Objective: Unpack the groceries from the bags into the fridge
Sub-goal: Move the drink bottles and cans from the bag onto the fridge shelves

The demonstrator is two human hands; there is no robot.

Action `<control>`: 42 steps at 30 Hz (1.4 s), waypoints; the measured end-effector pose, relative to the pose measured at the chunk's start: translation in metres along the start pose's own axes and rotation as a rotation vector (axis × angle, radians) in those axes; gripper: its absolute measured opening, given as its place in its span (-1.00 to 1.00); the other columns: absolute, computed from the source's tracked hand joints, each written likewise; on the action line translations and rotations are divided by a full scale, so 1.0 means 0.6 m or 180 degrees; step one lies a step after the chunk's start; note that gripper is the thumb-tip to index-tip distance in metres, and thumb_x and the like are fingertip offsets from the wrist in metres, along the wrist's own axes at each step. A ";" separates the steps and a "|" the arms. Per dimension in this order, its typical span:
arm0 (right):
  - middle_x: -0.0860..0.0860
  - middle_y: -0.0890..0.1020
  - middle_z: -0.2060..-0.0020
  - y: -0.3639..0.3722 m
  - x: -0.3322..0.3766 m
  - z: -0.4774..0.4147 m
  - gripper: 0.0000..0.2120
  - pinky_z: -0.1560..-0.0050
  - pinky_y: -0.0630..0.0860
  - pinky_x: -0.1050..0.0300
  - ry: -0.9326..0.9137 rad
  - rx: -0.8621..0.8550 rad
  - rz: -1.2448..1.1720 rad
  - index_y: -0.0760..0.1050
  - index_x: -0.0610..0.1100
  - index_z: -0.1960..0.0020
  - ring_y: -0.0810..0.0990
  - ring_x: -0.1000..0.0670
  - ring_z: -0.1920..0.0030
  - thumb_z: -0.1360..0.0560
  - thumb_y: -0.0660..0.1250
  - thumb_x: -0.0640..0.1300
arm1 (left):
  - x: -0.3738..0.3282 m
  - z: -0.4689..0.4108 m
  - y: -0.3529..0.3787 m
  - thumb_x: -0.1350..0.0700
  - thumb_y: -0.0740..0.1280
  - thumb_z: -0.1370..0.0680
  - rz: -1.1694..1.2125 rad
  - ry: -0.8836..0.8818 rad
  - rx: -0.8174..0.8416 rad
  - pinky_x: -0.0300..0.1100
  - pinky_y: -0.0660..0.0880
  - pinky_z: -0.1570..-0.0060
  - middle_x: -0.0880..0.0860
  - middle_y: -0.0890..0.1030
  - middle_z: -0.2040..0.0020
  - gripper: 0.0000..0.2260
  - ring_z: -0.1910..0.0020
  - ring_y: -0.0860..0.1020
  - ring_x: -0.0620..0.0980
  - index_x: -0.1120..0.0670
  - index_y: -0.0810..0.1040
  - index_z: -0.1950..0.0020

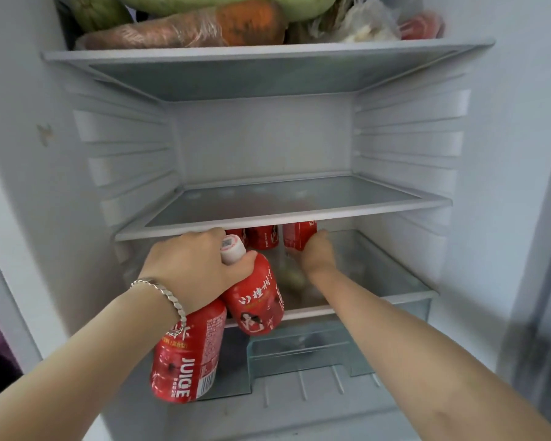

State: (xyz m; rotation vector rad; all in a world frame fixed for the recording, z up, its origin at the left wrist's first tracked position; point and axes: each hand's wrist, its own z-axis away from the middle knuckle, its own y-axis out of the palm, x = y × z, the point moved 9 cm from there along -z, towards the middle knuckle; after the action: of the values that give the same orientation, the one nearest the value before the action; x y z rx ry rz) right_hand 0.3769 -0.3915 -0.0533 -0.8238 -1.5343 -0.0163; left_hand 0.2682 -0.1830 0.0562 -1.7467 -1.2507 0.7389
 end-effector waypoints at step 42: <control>0.22 0.39 -0.15 -0.009 0.071 0.191 -0.19 -0.08 0.44 0.27 -0.1348 0.0843 -0.0556 0.09 0.23 -0.31 0.47 0.17 -0.08 -0.26 0.55 0.03 | -0.007 0.043 -0.047 0.05 0.21 -0.49 0.0357 0.0224 -0.2616 -0.34 0.19 0.55 -0.01 0.46 0.50 -0.75 0.55 0.43 0.00 0.13 0.47 0.35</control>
State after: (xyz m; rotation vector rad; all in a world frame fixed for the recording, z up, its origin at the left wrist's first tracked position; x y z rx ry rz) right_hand 0.2792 -0.3204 -0.0330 -0.4976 -1.9532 0.2423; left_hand 0.2329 -0.1755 0.0691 -2.4810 -1.5359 0.2050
